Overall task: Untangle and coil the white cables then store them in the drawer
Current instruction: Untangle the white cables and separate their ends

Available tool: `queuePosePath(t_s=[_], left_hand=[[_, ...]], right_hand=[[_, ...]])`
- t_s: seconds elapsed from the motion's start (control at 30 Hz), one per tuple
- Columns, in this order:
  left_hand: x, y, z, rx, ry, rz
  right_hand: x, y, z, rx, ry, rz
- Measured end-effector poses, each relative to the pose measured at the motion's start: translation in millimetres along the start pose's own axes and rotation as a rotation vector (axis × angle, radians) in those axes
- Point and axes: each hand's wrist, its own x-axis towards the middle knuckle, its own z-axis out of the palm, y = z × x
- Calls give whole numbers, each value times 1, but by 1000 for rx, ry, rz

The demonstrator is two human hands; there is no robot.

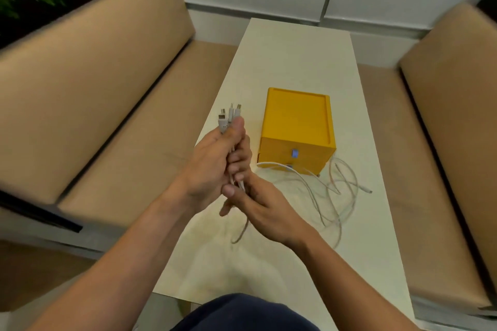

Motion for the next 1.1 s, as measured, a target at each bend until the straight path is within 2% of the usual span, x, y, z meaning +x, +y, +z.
queuePosePath(t_s=[0.17, 0.3, 0.4, 0.53, 0.63, 0.77, 0.87, 0.97, 1.1], left_hand=[[-1, 9, -12, -60, 86, 53], [-3, 2, -12, -199, 91, 29], [-3, -3, -8, -230, 74, 11], [-4, -5, -9, -164, 25, -14], [-4, -3, -10, -123, -4, -18], [-3, -2, -10, -6, -31, 17], [-1, -3, -8, 97, -48, 61], [1, -5, -7, 78, -41, 66], [1, -6, -10, 166, -33, 47]], right_hand=[[-3, -1, -6, 55, 98, -38], [-6, 6, -11, 44, 262, -23], [-8, 7, -14, 107, 232, 43], [-12, 7, -23, 95, 145, 118], [-15, 2, -27, 92, 101, 100], [-12, -7, -24, 49, 381, -44], [-4, -17, -21, 106, 446, -101], [6, -22, -18, 157, 399, -97], [13, -22, -12, 213, 314, -68]])
